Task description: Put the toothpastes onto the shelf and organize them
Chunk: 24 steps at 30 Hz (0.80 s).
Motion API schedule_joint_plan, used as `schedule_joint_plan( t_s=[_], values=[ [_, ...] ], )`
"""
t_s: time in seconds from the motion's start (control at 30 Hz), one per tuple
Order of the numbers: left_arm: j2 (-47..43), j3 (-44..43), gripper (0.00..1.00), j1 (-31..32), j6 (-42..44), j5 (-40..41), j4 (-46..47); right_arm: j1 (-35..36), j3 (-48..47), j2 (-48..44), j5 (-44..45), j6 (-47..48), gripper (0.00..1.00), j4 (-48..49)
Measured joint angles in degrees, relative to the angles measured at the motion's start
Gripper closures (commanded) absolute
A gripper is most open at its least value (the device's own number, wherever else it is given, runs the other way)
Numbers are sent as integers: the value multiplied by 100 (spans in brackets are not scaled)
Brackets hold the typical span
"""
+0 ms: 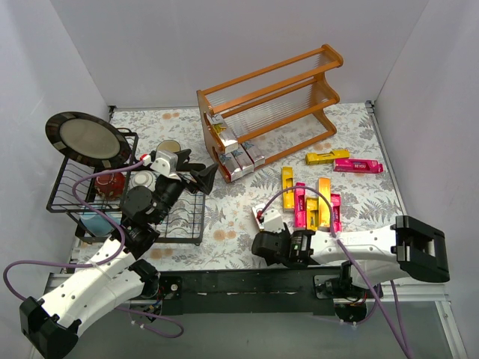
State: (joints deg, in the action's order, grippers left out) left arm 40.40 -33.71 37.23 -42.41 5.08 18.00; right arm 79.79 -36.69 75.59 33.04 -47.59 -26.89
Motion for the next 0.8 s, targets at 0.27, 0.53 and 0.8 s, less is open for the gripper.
schedule_joint_plan(
  t_s=[0.27,0.53,0.8],
  values=[
    [0,0,2,0,0,0,0,-599,-199,-667,0,431,60,-566],
    [-2,0,2,0,0,0,-2,-1672,-990,-1561,-149,1443,61,-682],
    [-13,0,2,0,0,0,-2,-2911,-1784,-1554,-586,2732,62,-446]
  ],
)
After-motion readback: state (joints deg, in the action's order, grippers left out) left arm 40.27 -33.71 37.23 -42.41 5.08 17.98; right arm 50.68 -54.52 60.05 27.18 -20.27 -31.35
